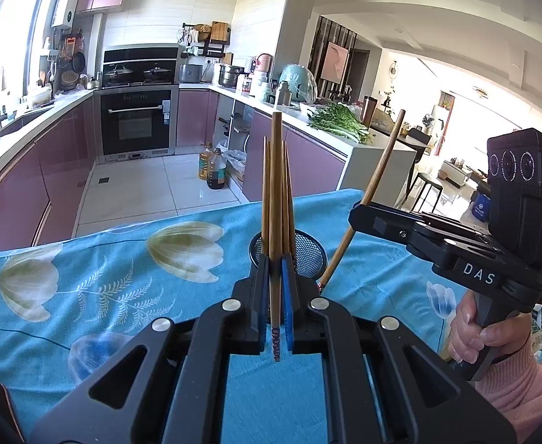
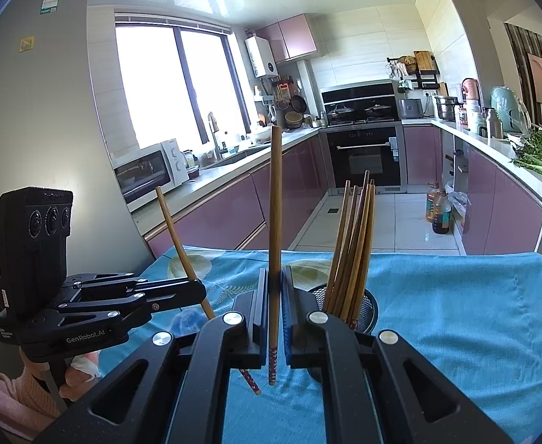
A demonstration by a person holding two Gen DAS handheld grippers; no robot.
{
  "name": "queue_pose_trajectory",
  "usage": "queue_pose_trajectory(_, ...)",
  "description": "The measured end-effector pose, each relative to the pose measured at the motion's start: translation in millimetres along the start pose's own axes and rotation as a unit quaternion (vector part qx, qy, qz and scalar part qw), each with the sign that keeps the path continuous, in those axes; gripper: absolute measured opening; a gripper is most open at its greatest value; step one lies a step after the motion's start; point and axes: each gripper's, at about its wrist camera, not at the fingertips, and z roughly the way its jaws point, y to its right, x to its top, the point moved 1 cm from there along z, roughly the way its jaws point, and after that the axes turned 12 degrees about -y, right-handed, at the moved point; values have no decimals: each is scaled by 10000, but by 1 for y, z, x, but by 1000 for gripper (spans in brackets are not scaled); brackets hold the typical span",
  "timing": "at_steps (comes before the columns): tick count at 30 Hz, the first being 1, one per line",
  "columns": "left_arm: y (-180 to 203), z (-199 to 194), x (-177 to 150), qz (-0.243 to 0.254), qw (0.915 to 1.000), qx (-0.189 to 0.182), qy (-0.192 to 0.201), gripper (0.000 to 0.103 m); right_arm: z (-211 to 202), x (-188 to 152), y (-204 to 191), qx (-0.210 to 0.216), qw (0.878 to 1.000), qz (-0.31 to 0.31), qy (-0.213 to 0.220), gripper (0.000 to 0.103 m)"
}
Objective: Organize utensils
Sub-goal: 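Lower the left tool's chopstick into the mesh cup beside the others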
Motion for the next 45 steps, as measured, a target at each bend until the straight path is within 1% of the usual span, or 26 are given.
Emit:
queue_pose_trajectory(23,9,-4,14,167,9998,-32,125,7,2,11,1,-37,9999,-13,127,6)
queue_pose_trajectory(45,15,-5,20,296,9991,-70,281,7,-1,21,4,-86,9995,-38,307,6)
